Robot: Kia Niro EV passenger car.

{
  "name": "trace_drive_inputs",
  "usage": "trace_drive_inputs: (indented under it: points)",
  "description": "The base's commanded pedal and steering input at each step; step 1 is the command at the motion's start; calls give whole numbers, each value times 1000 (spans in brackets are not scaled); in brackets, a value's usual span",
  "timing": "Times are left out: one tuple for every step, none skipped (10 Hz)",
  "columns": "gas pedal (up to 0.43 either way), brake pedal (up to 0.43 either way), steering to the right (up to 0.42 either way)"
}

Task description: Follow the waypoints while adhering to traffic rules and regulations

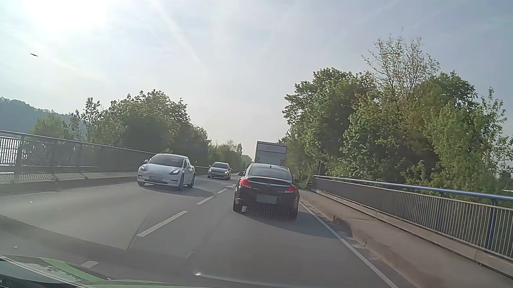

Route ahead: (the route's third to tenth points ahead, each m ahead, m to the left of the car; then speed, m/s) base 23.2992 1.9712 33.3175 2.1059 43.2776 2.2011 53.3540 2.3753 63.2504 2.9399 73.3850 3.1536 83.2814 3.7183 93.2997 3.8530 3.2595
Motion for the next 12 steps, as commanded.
trace_drive_inputs:
  points:
    - [28,0,1]
    - [28,0,1]
    - [28,0,0]
    - [28,0,0]
    - [28,0,0]
    - [28,0,0]
    - [39,0,-1]
    - [39,0,-1]
    - [47,0,-1]
    - [47,0,-1]
    - [47,0,-1]
    - [47,0,-1]
